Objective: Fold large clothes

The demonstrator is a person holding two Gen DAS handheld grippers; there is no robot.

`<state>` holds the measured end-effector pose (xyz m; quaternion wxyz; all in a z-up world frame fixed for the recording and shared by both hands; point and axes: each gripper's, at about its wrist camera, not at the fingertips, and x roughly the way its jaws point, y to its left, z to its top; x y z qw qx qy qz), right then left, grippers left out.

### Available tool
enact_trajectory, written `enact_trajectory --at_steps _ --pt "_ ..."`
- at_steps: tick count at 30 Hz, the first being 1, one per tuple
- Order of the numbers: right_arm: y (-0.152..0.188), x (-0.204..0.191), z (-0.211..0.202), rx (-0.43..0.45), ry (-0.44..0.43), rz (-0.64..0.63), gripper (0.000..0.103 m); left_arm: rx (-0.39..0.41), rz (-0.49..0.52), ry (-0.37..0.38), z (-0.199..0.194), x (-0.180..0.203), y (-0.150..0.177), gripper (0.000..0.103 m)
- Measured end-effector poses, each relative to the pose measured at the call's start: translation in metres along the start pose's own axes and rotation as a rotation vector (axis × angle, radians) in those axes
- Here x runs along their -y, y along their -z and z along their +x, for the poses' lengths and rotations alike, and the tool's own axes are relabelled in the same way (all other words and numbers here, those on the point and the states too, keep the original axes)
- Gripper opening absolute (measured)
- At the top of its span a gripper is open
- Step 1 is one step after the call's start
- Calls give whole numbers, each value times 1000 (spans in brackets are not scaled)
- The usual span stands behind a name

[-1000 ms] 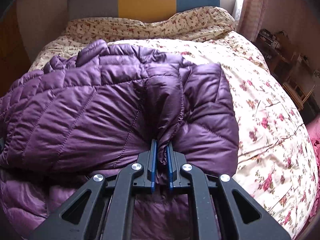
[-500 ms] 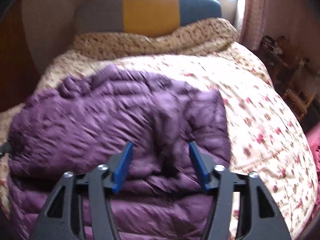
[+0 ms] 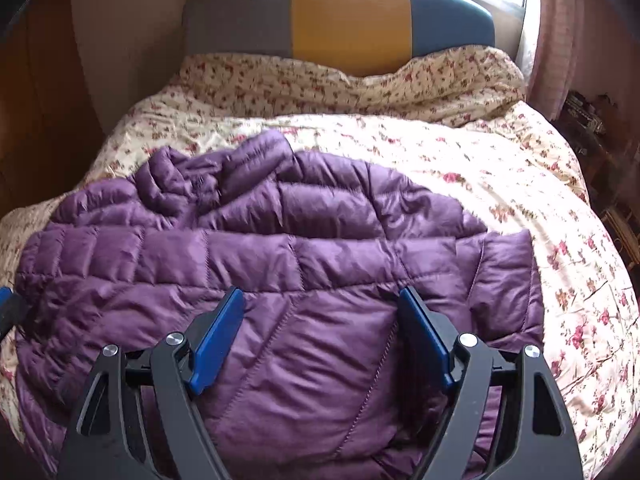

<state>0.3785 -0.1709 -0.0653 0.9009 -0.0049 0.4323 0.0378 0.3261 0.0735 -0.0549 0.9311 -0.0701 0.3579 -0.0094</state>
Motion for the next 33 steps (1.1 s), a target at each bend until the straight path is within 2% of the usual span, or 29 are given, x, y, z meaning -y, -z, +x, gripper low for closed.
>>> enact_trajectory --at_steps 10,21,33 --pt "30 7 11 -15 -7 5 77 -22 27 8 17 4 7 67" --pt "41 5 18 20 -8 -11 79 -44 70 -4 36 5 15 68" --pt "41 4 23 20 -12 -11 80 -92 33 13 62 -2 25 70"
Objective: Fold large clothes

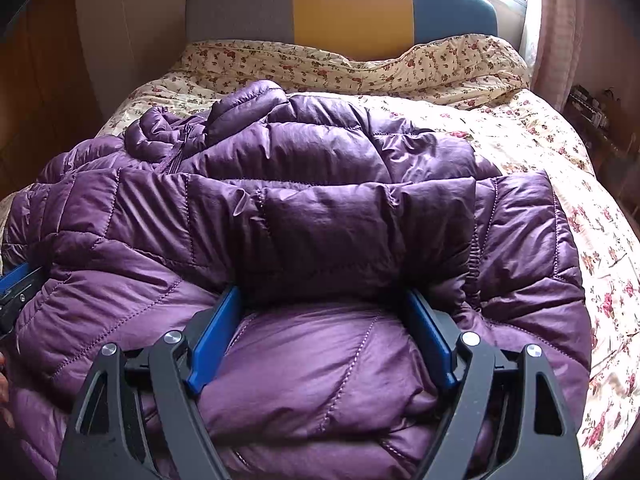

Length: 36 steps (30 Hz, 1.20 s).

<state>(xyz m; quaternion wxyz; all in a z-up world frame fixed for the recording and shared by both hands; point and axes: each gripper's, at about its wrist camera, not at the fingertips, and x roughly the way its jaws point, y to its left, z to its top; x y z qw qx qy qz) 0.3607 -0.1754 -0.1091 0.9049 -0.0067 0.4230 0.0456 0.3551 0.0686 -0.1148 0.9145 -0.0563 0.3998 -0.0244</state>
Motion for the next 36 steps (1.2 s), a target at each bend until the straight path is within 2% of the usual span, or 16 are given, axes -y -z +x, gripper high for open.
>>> enact_trajectory --at_steps 3,5,7,9,13,21,26,29,35,36 --pt "-2 0 0 -7 5 -5 81 -5 1 -2 0 0 -1 71" --pt "-8 1 -5 -25 1 -7 85 -12 -10 7 -3 -2 -2 74" --pt "-14 4 -17 -46 -36 4 95 -19 -20 -5 -12 -3 -4 83" --pt "-16 7 -35 -24 -46 -1 96 -5 -19 -4 -29 -4 1 88" --pt "-5 21 -65 -36 -58 -21 96 8 -30 1 -68 -19 24 88" --pt "69 67 -118 -131 -10 -40 96 -17 -124 21 -133 -66 85 88" --pt "119 96 -148 -184 -28 -16 96 -61 -173 36 -168 -87 138 88" --pt "145 108 -164 -208 -40 -4 94 -85 -210 48 -181 -92 162 81" --pt "187 118 -193 -245 -92 16 85 -103 -265 87 -211 -91 205 77" --pt "192 117 -197 -250 -109 18 80 -107 -262 98 -214 -88 210 76"
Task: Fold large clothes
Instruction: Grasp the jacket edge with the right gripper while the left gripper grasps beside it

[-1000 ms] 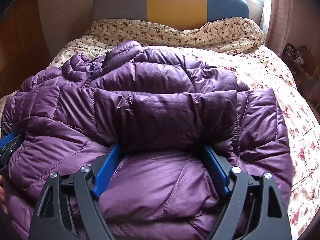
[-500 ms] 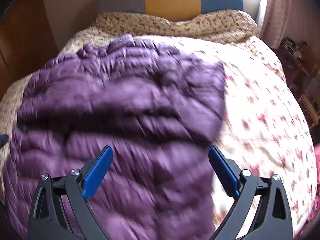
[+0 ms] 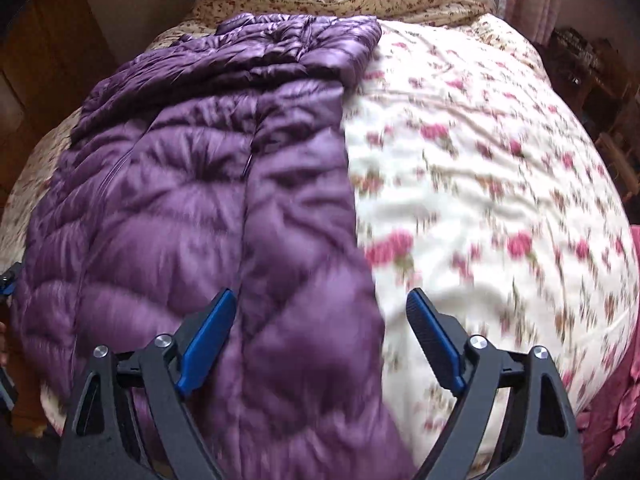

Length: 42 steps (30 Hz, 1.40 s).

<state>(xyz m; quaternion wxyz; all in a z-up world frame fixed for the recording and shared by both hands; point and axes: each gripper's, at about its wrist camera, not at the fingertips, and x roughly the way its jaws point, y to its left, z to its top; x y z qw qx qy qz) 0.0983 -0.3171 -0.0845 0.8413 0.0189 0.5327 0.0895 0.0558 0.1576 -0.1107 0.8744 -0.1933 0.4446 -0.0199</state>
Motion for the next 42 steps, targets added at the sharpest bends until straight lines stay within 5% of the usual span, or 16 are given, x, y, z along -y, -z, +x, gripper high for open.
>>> enact_trajectory --at_steps 5,7,10,25,32,42 --pt "23 -14 -8 -29 -58 -42 51 -30 45 32 -9 14 27 66" --pt "25 -22 -13 -26 -68 -76 35 -45 63 47 -10 19 32 34" --pt "22 -37 -23 -1 -56 -145 13 -35 78 73 -16 24 31 13" --pt "-52 -73 -80 218 -73 -237 7 107 129 180 -51 50 -41 7" --pt "-112 -73 -78 299 -37 -213 6 179 150 168 -34 64 -101 5" --pt "-200 -68 -35 322 33 -153 6 185 145 129 23 76 -188 4"
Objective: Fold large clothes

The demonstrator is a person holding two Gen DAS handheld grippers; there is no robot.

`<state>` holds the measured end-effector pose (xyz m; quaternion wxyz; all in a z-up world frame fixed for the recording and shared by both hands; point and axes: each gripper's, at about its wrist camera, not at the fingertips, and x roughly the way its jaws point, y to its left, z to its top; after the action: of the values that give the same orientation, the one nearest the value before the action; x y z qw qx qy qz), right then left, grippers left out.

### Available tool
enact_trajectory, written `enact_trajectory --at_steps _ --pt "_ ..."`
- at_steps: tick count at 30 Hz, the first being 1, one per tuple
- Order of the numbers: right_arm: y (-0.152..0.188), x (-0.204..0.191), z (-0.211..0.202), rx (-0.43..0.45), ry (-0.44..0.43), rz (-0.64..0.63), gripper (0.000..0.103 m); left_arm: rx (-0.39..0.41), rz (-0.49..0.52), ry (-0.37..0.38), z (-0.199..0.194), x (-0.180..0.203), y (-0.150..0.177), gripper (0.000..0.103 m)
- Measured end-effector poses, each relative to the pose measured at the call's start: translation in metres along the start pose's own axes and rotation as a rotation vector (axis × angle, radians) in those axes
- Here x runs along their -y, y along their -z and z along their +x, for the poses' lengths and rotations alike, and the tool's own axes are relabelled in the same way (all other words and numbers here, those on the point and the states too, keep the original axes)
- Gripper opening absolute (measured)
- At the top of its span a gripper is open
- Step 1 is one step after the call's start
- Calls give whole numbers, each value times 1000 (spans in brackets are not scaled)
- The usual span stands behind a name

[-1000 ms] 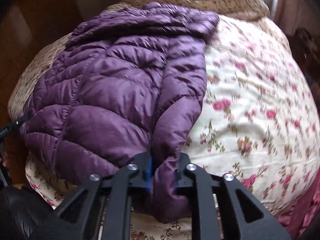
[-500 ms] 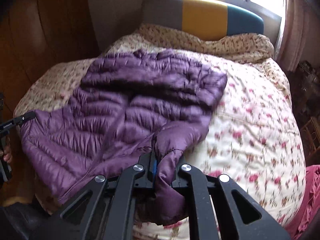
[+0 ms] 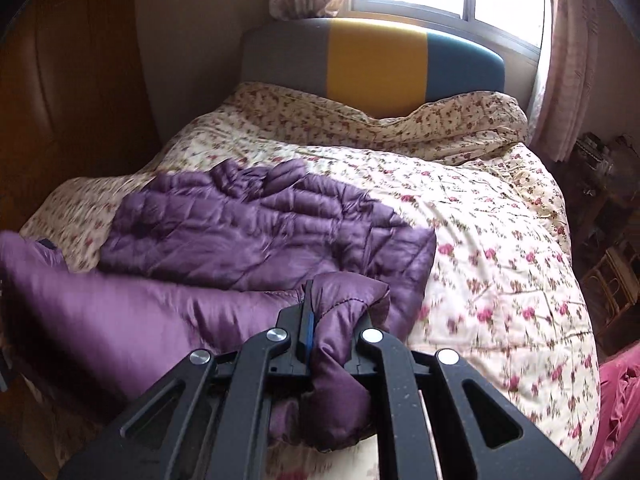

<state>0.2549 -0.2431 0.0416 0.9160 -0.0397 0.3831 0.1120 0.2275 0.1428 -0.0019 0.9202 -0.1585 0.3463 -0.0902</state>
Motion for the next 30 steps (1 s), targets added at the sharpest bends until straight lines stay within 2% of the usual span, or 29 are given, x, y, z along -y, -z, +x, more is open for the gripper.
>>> enact_trajectory --at_steps 10,15,17,20,22,23,24,25,26,27,30 --pt "-62 22 88 -45 68 79 6 -20 -39 -75 83 -14 -69 3" --pt "-70 28 131 -103 105 112 7 -56 -60 -136 120 -26 -86 3" --pt "-70 31 146 -123 111 121 8 -86 -85 -138 134 -34 -89 3" --pt "-71 36 158 -137 93 146 16 -125 -119 -156 148 -42 -92 6" --pt "-74 40 163 -148 69 179 23 -134 -139 -159 151 -46 -93 25" --pt "-75 43 165 -153 52 201 25 -133 -168 -141 151 -51 -94 30" --pt "-76 44 166 -155 39 217 31 -127 -185 -133 151 -53 -96 45" --pt "-79 47 165 -155 14 239 43 -116 -205 -122 149 -57 -98 62" --pt "-80 48 163 -152 -8 253 52 -92 -228 -119 144 -60 -101 70" --pt "-82 47 161 -144 -25 262 68 -63 -240 -131 139 -63 -103 75" --pt "-90 40 150 -110 -25 242 83 -39 -247 -126 129 -66 -110 75"
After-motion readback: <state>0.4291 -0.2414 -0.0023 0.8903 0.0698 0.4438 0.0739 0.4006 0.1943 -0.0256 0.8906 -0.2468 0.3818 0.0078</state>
